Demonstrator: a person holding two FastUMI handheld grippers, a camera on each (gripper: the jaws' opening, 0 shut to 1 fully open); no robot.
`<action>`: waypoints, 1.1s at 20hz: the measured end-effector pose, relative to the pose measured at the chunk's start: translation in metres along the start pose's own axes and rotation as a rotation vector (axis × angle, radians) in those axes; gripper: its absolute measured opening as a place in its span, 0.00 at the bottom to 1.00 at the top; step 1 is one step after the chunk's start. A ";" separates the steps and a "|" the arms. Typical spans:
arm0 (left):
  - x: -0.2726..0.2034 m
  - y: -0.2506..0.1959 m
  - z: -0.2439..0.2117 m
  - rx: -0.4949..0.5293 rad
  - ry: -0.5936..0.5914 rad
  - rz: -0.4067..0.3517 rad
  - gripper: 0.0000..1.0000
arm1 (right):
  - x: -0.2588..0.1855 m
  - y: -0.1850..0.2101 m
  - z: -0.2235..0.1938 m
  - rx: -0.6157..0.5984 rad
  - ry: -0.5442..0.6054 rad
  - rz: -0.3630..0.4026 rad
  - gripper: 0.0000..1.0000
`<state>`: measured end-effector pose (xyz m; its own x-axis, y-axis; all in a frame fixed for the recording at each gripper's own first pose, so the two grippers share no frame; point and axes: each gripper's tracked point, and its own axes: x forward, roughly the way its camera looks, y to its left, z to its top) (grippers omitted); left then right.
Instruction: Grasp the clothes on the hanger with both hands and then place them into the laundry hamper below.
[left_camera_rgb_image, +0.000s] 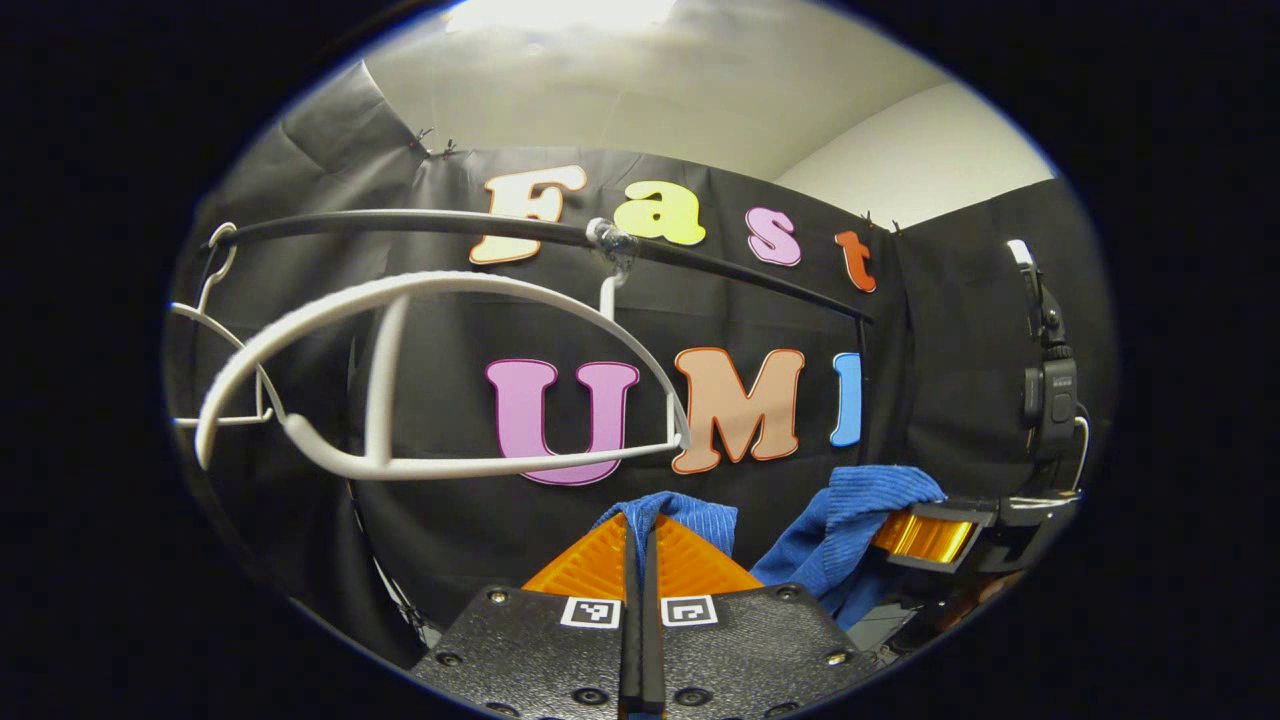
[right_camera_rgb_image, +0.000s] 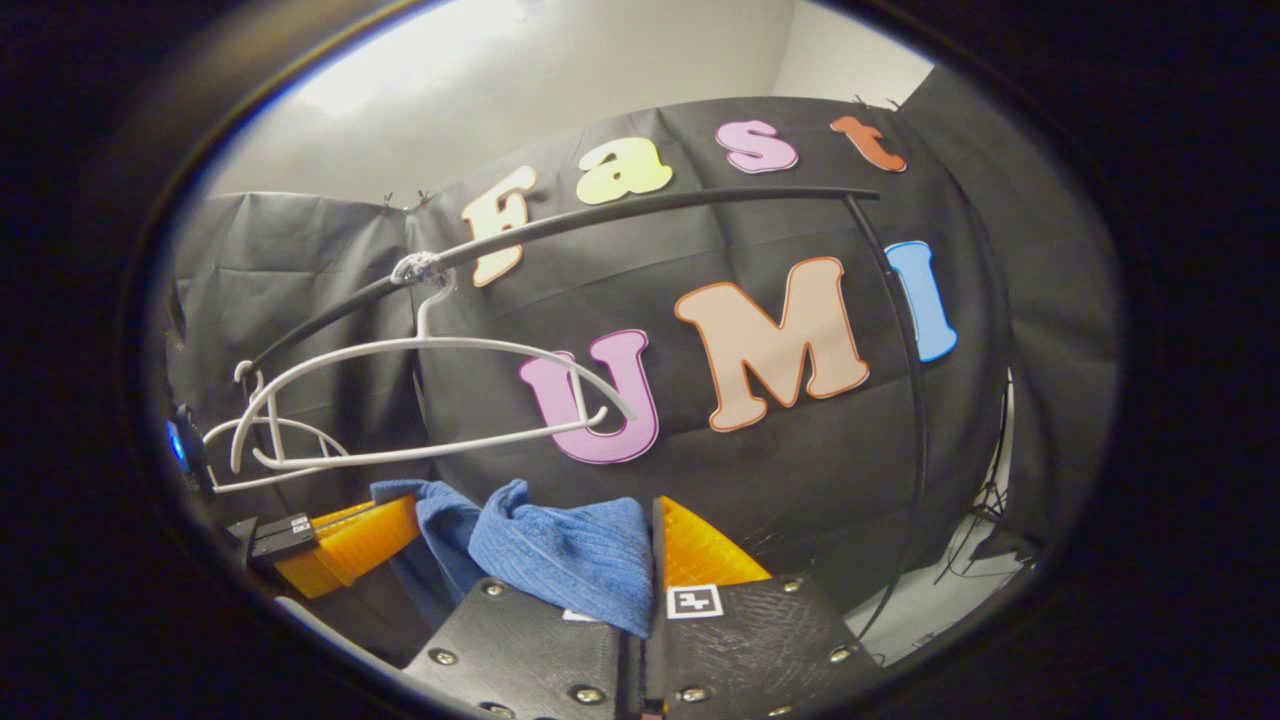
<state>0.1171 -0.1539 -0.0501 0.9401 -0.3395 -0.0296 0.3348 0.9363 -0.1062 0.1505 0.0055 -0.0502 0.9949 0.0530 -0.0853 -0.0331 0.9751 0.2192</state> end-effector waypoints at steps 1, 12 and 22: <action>0.004 -0.002 -0.005 -0.013 0.010 -0.009 0.00 | 0.003 0.003 -0.005 0.004 -0.001 0.019 0.05; 0.033 0.004 -0.084 0.031 0.010 -0.009 0.00 | 0.047 -0.016 -0.093 0.034 0.023 0.004 0.05; 0.021 0.056 -0.299 -0.117 0.244 0.103 0.01 | 0.059 -0.064 -0.343 0.075 0.317 -0.061 0.05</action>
<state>0.1364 -0.1359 -0.3535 0.9208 -0.2681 -0.2833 0.2154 0.9551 -0.2035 0.1784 0.0200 -0.4026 0.9153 0.0711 -0.3964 0.0441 0.9607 0.2742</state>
